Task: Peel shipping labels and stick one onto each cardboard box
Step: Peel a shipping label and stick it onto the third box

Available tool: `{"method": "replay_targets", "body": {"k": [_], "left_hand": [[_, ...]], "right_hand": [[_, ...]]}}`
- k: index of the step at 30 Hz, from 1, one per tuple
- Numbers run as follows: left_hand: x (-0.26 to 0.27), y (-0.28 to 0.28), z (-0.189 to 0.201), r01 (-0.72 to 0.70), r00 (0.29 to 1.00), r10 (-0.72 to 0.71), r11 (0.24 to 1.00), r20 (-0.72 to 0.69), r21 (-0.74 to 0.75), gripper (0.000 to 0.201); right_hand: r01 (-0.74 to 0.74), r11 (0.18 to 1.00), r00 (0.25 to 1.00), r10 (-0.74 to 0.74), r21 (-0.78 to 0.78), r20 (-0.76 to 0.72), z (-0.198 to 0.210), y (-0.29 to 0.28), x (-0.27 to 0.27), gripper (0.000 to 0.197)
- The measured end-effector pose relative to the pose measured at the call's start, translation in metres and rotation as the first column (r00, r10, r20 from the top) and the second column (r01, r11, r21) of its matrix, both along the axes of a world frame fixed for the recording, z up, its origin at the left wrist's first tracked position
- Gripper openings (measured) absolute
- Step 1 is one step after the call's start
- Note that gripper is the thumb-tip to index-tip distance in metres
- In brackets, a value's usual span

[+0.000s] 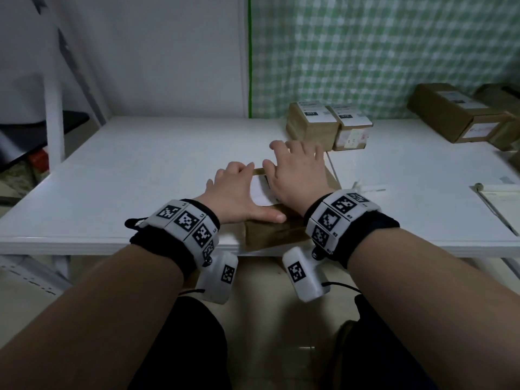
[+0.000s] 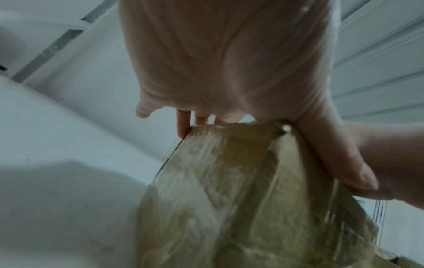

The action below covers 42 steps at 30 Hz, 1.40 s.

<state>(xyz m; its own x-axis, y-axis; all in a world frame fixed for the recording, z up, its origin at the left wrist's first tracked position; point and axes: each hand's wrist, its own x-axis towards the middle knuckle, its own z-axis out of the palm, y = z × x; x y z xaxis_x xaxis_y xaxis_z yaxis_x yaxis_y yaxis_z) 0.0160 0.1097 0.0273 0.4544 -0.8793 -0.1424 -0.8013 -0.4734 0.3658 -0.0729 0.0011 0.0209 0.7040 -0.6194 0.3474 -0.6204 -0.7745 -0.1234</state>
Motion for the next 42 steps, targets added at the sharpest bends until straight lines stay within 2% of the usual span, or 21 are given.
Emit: {"method": "replay_targets", "body": {"k": [4, 11, 18, 22, 24, 27, 32, 42], "left_hand": [[0.001, 0.000, -0.003, 0.003, 1.000, -0.003, 1.000, -0.011, -0.009, 0.132], [0.002, -0.003, -0.003, 0.021, 0.998, -0.020, 1.000, 0.057, -0.008, 0.134], [-0.006, 0.003, -0.002, 0.018, 0.997, -0.016, 0.999, 0.080, -0.034, 0.131], [-0.008, 0.006, -0.003, 0.009, 0.995, -0.004, 0.999, 0.096, -0.050, 0.134], [-0.009, 0.008, -0.004, 0.013, 0.994, -0.006, 0.998, 0.109, -0.065, 0.135], [-0.013, 0.010, -0.006, 0.026, 0.993, -0.014, 0.995, 0.121, -0.097, 0.135], [-0.015, 0.013, -0.008, 0.051, 0.991, -0.035, 0.991, 0.132, -0.121, 0.131], [-0.013, 0.006, -0.007, 0.085, 0.983, -0.064, 0.989, 0.172, -0.118, 0.128]], "right_hand": [[0.029, 1.000, 0.999, -0.029, 0.000, -0.036, -0.007, -0.002, 0.002, 0.047], [0.130, 0.991, 0.988, -0.128, 0.012, -0.090, -0.007, -0.019, -0.008, 0.050], [0.232, 0.973, 0.969, -0.231, 0.003, -0.090, -0.003, -0.045, -0.038, 0.053], [0.267, 0.955, 0.955, -0.280, -0.129, -0.094, 0.008, -0.051, -0.052, 0.048], [0.273, 0.949, 0.960, -0.278, -0.157, -0.016, 0.018, -0.046, -0.051, 0.047], [0.199, 0.977, 0.979, -0.195, -0.073, 0.054, 0.029, -0.029, -0.033, 0.048], [0.056, 0.998, 0.997, -0.058, -0.040, -0.054, 0.009, 0.003, 0.000, 0.049], [0.166, 0.983, 0.984, -0.161, 0.077, -0.076, -0.001, -0.030, -0.007, 0.051]]}}
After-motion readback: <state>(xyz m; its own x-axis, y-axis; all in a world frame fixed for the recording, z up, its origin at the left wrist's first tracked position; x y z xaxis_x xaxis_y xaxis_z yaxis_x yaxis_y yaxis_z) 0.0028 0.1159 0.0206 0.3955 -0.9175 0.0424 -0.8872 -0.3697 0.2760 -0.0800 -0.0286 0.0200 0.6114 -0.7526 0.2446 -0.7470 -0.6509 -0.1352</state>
